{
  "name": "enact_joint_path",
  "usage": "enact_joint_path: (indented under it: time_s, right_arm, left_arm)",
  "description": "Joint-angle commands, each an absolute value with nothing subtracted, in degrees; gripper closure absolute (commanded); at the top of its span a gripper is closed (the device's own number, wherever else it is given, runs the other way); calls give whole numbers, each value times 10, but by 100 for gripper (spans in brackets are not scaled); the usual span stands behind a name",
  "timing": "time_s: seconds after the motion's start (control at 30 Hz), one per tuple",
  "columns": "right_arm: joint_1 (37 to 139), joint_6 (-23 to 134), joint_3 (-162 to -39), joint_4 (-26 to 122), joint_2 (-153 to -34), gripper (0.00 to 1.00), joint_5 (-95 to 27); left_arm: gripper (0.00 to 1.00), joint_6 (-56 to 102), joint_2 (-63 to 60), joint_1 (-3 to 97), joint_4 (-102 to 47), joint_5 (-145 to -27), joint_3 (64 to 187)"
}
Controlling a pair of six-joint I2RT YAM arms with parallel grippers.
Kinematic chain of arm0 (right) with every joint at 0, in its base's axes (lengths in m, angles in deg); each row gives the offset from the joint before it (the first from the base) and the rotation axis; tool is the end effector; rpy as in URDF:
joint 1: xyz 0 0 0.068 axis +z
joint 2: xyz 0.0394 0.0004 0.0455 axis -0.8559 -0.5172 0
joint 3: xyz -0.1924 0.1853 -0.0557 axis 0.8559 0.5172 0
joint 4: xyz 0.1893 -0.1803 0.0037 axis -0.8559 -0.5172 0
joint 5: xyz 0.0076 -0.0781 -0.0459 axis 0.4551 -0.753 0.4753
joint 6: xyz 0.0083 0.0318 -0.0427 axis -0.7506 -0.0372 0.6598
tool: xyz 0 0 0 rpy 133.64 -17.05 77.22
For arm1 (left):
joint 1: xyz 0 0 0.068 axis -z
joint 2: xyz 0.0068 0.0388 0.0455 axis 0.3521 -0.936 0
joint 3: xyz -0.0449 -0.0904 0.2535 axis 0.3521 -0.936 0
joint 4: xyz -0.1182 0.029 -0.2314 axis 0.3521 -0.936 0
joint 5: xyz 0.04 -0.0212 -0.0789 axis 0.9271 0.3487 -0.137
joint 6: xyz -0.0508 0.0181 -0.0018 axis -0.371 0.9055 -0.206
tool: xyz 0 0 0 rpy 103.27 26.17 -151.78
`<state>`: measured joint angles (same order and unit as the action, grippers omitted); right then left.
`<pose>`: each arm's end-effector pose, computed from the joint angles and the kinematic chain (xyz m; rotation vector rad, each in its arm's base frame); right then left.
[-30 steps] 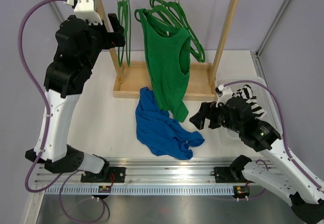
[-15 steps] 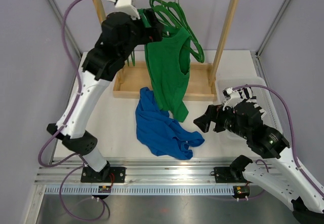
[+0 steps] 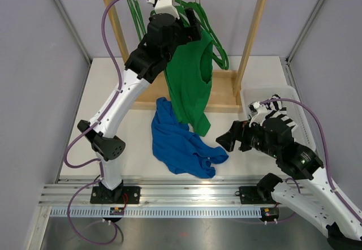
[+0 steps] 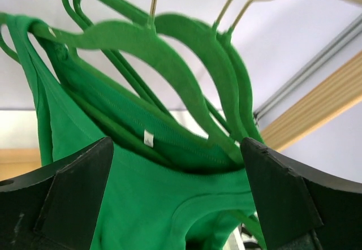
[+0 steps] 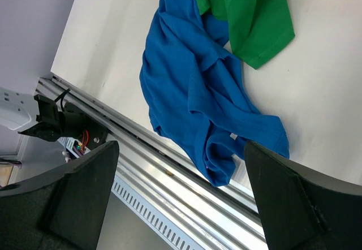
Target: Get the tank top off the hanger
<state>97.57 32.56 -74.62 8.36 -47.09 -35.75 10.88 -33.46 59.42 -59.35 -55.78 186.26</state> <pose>0.0946 0.0803 0.3370 -0.2340 2.1120 0.8363 0.3201 -0.2402 0.5173 -0.0837 1.6656 -0.5158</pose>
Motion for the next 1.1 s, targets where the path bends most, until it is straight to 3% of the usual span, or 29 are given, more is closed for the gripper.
enact_joint_path:
  time_s: [0.0, 0.27, 0.8, 1.07]
  right_arm:
    - [974, 320, -737, 101, -468, 0, -341]
    - [974, 318, -733, 114, -477, 1, -325]
    - [974, 314, -735, 119, -478, 0, -319]
    - [974, 308, -735, 129, -483, 0, -309]
  left_arm:
    - [3, 115, -342, 597, -531, -516, 1897]
    - [9, 158, -403, 598, -539, -474, 1965]
    - [55, 228, -361, 596, -598, -414, 1943]
    - [56, 236, -343, 587, -626, -434, 1930]
